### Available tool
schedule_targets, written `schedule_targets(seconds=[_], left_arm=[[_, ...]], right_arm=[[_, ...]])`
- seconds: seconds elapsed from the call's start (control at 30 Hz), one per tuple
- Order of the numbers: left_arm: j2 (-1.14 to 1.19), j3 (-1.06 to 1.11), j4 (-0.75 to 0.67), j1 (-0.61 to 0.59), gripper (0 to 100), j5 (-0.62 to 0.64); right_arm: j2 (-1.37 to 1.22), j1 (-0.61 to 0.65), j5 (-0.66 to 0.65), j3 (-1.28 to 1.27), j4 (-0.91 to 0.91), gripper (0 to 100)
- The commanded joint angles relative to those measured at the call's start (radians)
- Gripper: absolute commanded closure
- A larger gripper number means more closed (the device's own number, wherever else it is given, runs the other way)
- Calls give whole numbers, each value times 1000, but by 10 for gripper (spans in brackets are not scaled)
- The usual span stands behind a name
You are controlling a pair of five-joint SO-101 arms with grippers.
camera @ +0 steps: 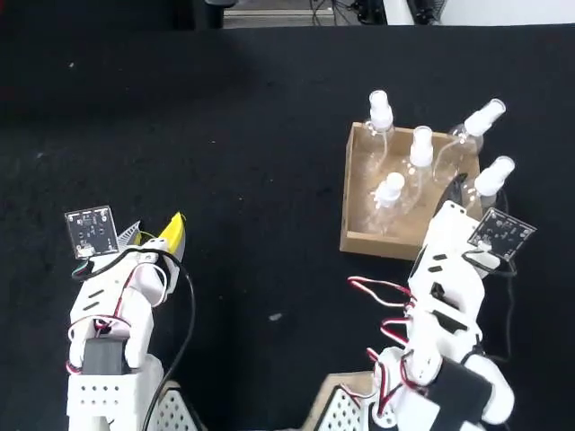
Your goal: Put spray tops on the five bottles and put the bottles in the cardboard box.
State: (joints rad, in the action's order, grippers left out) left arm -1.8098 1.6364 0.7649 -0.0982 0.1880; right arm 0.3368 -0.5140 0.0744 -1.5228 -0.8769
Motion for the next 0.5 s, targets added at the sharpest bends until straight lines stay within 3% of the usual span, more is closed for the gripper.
schedule_targets(seconds=[0.0, 0.47], left_arm=[[-12, -8, -18, 2, 787, 2], [-12, -8, -23, 2, 787, 2]], right_arm=[[-53, 3, -3, 110, 29, 986], [-148, 11, -3, 62, -129, 982]])
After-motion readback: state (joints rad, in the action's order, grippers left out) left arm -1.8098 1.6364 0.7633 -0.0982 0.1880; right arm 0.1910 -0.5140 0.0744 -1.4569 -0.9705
